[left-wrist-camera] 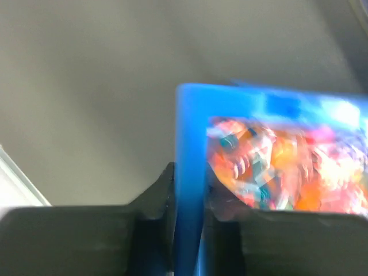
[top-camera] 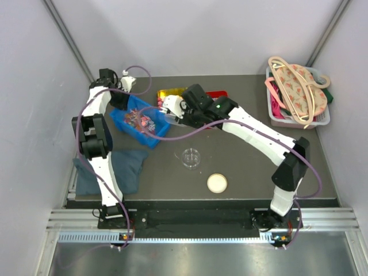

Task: Pack the candies
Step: Pick up the storage box at the center of the board.

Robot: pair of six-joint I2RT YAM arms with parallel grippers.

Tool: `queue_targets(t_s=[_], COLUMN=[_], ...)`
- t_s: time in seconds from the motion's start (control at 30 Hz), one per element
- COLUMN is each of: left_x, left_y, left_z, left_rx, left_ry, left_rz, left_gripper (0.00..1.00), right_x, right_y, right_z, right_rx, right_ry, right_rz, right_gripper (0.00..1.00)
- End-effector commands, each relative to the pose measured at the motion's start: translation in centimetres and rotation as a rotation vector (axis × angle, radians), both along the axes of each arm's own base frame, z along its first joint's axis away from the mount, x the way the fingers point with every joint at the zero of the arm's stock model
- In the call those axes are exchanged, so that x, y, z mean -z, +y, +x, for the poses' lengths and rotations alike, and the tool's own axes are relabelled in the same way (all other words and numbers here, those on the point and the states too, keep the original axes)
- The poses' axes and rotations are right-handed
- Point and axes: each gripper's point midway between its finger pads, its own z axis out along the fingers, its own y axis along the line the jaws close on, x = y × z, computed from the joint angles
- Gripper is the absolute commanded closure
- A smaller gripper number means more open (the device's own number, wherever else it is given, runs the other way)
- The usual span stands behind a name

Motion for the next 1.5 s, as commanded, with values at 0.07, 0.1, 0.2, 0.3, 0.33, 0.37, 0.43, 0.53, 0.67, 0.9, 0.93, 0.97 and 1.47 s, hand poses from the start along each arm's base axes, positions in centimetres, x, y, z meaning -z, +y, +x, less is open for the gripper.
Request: queue_targets(t_s=[0.07,0.1,0.2,0.3,0.33,0.37,0.43,0.53,0.67,0.9,0.93,0.97,1.47], left_x=[-7.3,-7.7,-8.0,-7.4,-7.0,-6.6,-5.8,-4.5,-2.5,-0.1,0.1,0.4,2.7], left_y=[-0.5,-0.9,-1.5,-1.6,-1.5,-1.3,-1.2,-0.8,-0.2,-0.2,-0.2,-0.1,-1.7], left_z=[-0.7,-0.8,-1.4,-1.7,-1.8,-1.9,-2.1,-2.2,-2.7,-3.2,-3.2,-3.3,-4.8], left_rx=[-0.111,-0.111,-0.102,-0.108,-0.113,-0.116,-0.118,-0.124,-0.133,-0.134,-0.134,-0.134,-0.096], left_ry=[-0.135,-0.146,-0.148,-0.138,-0.13,-0.122,-0.105,-0.082,-0.036,0.019,0.024,0.03,0.115], left_rz=[-0.063,-0.084,-0.098,-0.082,-0.076,-0.071,-0.062,-0.04,-0.01,-0.007,-0.006,-0.002,-0.075], left_gripper=[1.0,1.0,1.0,1.0,1.0,1.0,1.0,1.0,0.9,0.73,0.72,0.71,1.0], right_x=[-3.2,-3.1,-2.5,-2.2,-2.1,-2.1,-2.0,-1.5,-0.2,-0.3,-0.4,-0.4,0.1], right_y=[3.5,3.8,5.0,5.7,5.8,5.8,6.1,6.3,6.2,6.1,6.1,6.1,5.9], right_z=[0.9,0.8,1.0,1.0,0.9,0.9,0.8,0.7,1.0,1.1,1.1,1.0,1.2], right_rx=[0.027,0.026,0.023,0.016,0.013,0.015,0.009,-0.001,0.003,0.0,0.0,-0.002,-0.01], right_ry=[-0.077,-0.079,-0.077,-0.075,-0.072,-0.072,-0.068,-0.062,-0.054,-0.062,-0.064,-0.063,-0.07], right_rz=[0.049,0.041,0.035,0.038,0.041,0.041,0.044,0.029,-0.01,-0.016,-0.012,-0.013,-0.048], right_gripper=[1.0,1.0,1.0,1.0,1.0,1.0,1.0,1.0,1.0,1.0,1.0,1.0,1.0])
